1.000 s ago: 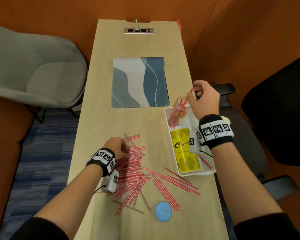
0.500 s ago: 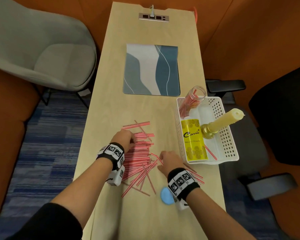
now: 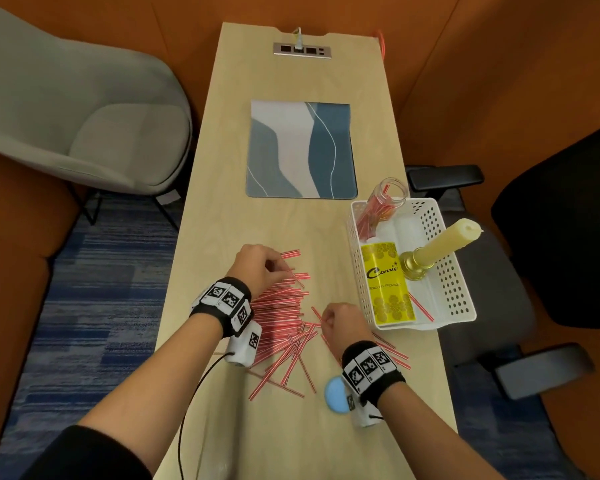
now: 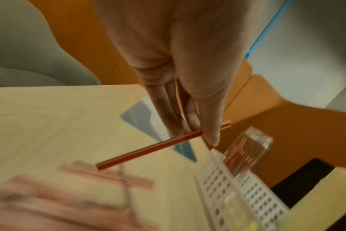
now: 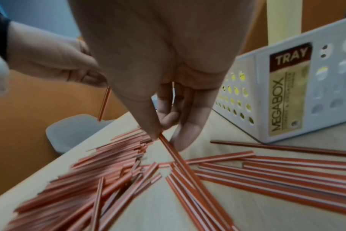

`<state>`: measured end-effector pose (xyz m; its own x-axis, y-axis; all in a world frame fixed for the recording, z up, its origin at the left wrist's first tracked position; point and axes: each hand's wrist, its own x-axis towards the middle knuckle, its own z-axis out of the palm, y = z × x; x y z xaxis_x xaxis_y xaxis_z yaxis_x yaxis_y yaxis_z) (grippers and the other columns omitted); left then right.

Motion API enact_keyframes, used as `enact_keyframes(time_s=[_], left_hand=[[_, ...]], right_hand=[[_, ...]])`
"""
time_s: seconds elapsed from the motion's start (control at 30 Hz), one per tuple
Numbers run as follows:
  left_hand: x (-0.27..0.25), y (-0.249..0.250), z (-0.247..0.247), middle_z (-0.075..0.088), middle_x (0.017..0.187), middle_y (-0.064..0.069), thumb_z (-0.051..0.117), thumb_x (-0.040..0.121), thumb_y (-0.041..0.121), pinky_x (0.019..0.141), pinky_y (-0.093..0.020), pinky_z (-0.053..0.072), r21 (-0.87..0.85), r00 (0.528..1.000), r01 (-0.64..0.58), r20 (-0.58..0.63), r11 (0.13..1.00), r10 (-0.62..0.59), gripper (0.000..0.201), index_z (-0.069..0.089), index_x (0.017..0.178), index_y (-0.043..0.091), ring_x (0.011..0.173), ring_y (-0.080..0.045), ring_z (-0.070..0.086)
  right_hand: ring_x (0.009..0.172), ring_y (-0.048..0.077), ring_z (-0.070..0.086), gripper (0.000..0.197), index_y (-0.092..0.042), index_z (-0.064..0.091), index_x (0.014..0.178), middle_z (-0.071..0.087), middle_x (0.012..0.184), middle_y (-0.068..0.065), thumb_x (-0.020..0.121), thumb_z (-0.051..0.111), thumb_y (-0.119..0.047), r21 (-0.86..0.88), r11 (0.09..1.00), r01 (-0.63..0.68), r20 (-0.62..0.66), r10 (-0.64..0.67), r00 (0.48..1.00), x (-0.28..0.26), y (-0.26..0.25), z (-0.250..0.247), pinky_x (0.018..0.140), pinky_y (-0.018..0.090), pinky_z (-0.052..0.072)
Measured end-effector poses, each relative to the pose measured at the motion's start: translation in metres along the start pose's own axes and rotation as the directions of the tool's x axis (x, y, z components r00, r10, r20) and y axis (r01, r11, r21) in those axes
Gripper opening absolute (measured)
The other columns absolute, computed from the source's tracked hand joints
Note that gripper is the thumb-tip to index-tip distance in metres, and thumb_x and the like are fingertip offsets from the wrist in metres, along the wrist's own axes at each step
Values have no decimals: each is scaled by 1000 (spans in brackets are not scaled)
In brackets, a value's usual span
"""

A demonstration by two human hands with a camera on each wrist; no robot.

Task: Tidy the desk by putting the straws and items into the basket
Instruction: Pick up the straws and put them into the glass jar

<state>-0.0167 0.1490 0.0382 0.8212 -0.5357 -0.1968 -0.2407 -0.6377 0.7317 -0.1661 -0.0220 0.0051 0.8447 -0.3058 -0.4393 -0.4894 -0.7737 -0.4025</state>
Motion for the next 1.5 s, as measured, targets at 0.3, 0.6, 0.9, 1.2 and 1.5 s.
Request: enact_keyframes(time_s=[0.3, 0.6, 0.9, 1.2, 1.5], left_hand=[[76, 152, -59, 74, 78, 5, 85, 75, 19, 71, -20, 56, -346, 929, -345, -258, 872, 266, 13, 75, 83, 16, 70, -7, 70], [143, 215, -30, 74, 85, -4, 83, 76, 16, 77, -26, 59, -394, 902, -427, -243, 814, 356, 11, 73, 81, 13, 77, -16, 73], [155, 180, 1, 72, 90, -2, 80, 76, 7, 79, -23, 58, -221, 947, -314, -3, 923, 322, 30, 74, 103, 17, 84, -13, 69], [94, 54, 13, 67, 75, 7, 65, 77, -7, 74, -24, 53, -20, 997, 77, -20, 997, -77, 30, 75, 83, 20, 72, -13, 65], [29, -20, 28, 69, 82, 10, 84, 69, 22, 72, -17, 49, 273, 935, 274, 148, 922, -322, 17, 77, 85, 24, 76, -9, 64]], right_hand=[[70, 11, 63, 15, -29, 65, 76, 62, 67, -8, 78, 63, -15, 186, 981, 64, 96, -83, 992, -1, 17, -13, 61, 13, 46], [55, -2, 45, 21, -21, 69, 101, 52, 65, -17, 85, 57, -17, 176, 967, 184, 147, -211, 966, -9, 29, 0, 89, 17, 44], [66, 8, 55, 11, -23, 71, 91, 63, 74, -3, 88, 66, -14, 520, 804, 290, -111, -272, 956, -12, 15, -99, 62, 22, 50], [78, 7, 64, 13, -17, 66, 103, 67, 88, -6, 91, 66, -13, 407, 732, 547, -798, -6, 603, 58, -3, -230, 73, 20, 55], [88, 10, 62, 32, -21, 64, 119, 66, 102, -3, 88, 65, -16, 305, 850, 430, -772, -44, 634, 88, 2, -211, 78, 21, 53]])
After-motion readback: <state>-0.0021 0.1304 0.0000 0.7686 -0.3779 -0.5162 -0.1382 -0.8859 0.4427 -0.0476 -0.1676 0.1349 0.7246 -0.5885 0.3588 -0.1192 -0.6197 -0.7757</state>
